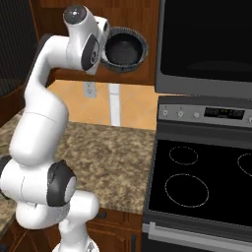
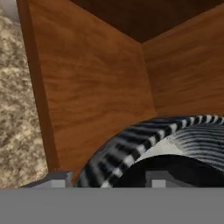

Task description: Pick up the bowls on the counter and stack them on top of one another in the open cabinet. Place the smaller bowl on top of the larger bowl.

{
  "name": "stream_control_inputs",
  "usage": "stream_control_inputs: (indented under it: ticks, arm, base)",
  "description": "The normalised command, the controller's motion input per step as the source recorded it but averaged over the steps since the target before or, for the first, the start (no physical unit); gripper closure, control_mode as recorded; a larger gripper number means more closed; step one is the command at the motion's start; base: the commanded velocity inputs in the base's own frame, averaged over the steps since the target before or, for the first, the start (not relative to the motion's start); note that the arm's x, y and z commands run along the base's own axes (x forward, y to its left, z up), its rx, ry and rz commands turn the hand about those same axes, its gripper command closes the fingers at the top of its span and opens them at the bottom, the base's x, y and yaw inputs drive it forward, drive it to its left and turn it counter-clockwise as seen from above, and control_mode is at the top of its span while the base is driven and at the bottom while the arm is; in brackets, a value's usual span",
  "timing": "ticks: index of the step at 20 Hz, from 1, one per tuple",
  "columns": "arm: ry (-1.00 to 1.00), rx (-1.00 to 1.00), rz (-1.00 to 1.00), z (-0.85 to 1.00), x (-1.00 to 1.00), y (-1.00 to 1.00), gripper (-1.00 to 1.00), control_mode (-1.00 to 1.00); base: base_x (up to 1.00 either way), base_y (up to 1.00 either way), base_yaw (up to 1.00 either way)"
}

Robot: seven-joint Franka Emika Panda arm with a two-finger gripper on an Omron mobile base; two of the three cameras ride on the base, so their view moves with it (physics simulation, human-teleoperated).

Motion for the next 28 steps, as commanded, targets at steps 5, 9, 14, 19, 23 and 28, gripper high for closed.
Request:
stream_control_inputs:
  ticks: [5,9,14,19,23,28]
  arm:
    - [-0.33,0.0,0.05,-0.18,-0.89,0.03,-1.0,-1.0]
    - [-0.36,0.0,0.08,-0.16,-0.94,0.04,-1.0,-1.0]
    - [-0.14,0.0,0.13,-0.64,-1.0,-0.12,-1.0,-1.0]
    - [0.16,0.0,0.11,-0.99,-0.72,-0.31,-1.0,-1.0]
    - [0.26,0.01,0.11,-1.0,-0.19,-0.3,-1.0,-1.0]
    - [0.05,0.04,0.01,-0.09,-0.01,0.0,-1.0,-1.0]
  base:
    - [0.0,0.0,0.0]
    - [0.0,0.0,0.0]
    - [0.0,0.0,0.0]
    - [0.0,0.0,0.0]
    - [0.0,0.0,0.0]
    - [0.0,0.0,0.0]
